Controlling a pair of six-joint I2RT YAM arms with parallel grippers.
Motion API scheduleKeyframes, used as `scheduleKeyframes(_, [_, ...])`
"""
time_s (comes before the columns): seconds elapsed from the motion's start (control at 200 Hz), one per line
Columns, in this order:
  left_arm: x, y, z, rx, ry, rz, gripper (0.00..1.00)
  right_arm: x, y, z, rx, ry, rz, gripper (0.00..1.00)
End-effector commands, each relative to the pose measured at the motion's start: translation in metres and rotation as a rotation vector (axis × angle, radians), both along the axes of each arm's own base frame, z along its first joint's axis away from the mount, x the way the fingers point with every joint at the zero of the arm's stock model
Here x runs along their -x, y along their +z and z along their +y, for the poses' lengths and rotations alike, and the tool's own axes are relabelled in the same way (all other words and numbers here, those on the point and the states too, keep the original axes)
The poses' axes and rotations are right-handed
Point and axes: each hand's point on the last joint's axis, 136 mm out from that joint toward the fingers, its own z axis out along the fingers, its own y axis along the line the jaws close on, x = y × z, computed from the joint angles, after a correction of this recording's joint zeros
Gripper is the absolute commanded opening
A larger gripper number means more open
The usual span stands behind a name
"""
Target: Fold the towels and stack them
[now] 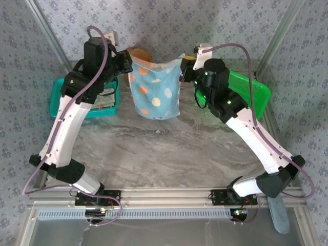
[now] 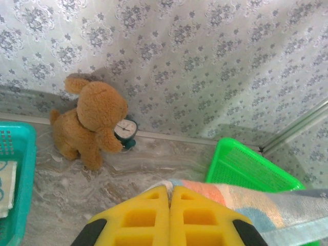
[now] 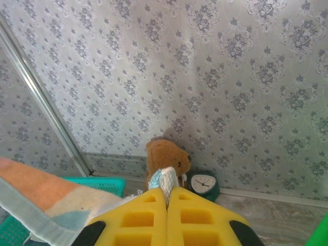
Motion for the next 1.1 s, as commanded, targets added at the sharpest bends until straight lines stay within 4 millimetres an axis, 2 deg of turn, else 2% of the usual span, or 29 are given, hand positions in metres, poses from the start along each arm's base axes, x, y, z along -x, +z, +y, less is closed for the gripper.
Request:
scheduleKeyframes(0.0, [0.036,0.035,0.007,0.056,-0.032,-0.074,0.00,0.028,0.030,-0.004,-0.029,0.029,-0.059,0.00])
scheduleKeyframes(0.36, [0.105,0.063,0.017,0.258,-0.099,-0.140,0.00,0.115,0.051,-0.010,-0.025,0.066,-0.105,0.00])
scheduleKeyframes(0.46, [0.113,0.060,0.019,0.280,-0.102,-0.116,0.00,0.127,0.052,-0.020,-0.040,0.047,-0.095,0.00])
scheduleKeyframes(0.585, [0.115,0.055,0.022,0.279,-0.073,-0.093,0.00,0.126,0.046,-0.022,-0.006,0.045,-0.074,0.00])
scheduleKeyframes(0.64, [0.113,0.053,0.027,0.284,-0.037,-0.086,0.00,0.120,0.039,-0.021,-0.004,0.041,-0.041,0.00])
scheduleKeyframes(0.66, [0.108,0.043,0.027,0.273,-0.020,-0.068,0.00,0.117,0.036,-0.021,-0.007,0.039,-0.029,0.00])
scheduleKeyframes(0.785, [0.084,0.027,0.023,0.277,0.024,-0.029,0.00,0.087,0.015,-0.029,-0.103,0.038,0.079,0.00])
scheduleKeyframes(0.839, [0.066,0.009,0.017,0.277,0.027,0.031,0.00,0.069,0.001,-0.035,-0.132,0.018,0.137,0.00])
scheduleKeyframes(0.934, [0.028,-0.031,0.015,0.265,0.059,0.134,0.00,0.036,-0.027,-0.039,-0.163,0.005,0.226,0.00])
scheduleKeyframes(1.094, [-0.045,-0.094,0.018,0.219,0.105,0.248,0.00,-0.041,-0.084,-0.035,-0.183,-0.013,0.362,0.00])
